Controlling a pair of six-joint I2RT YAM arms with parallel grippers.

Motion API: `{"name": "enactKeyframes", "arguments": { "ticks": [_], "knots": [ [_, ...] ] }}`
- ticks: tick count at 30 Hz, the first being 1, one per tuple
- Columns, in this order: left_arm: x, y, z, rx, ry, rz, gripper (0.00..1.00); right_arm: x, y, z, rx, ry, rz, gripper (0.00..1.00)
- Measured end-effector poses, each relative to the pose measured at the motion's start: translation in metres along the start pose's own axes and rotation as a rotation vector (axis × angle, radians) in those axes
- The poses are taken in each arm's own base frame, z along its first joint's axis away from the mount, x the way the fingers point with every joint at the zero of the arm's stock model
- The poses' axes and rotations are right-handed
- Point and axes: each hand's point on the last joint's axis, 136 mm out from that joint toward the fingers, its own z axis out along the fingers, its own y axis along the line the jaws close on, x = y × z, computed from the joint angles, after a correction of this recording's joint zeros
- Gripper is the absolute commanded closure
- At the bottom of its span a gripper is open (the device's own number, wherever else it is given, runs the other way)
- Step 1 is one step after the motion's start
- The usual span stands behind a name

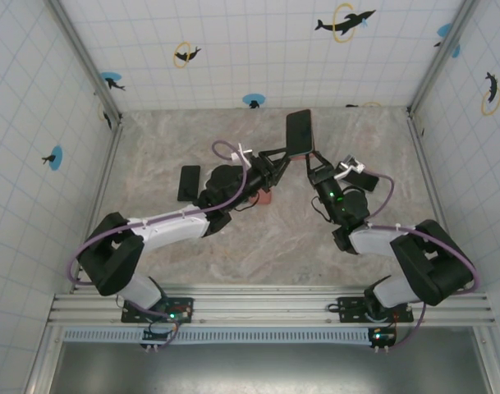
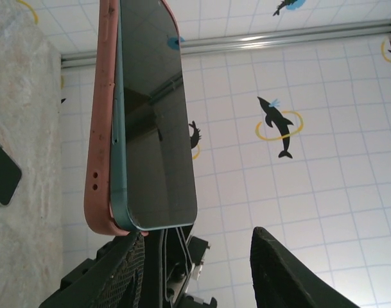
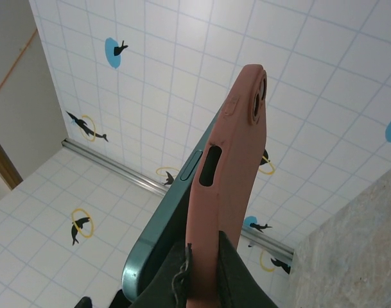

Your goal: Take the phone out of the phone case

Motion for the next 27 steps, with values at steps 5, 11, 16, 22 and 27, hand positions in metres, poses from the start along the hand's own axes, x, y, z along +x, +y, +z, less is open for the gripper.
{"name": "enactKeyframes", "arguments": {
  "ticks": [5,11,16,22,27],
  "knots": [
    [0.004,0.008,0.005,0.003,0.001,-0.031,0.56,0.001,0.000,0.000,-0.007,-0.006,-0.004,1.00],
    [0.004,0.012,0.007,0.006,0.000,-0.053,0.58,0.007,-0.005,0.001,-0.007,0.006,-0.006,1.00],
    [0.004,0.016,0.010,-0.001,0.001,-0.057,0.58,0.013,-0.012,0.001,0.007,0.023,-0.005,1.00],
    [0.002,0.026,0.012,-0.021,-0.013,-0.067,0.58,0.022,-0.022,0.001,0.028,0.053,-0.005,1.00],
    [-0.005,0.030,0.013,-0.025,-0.031,-0.066,0.59,0.026,-0.024,0.001,0.031,0.067,0.000,1.00]
  ]
}}
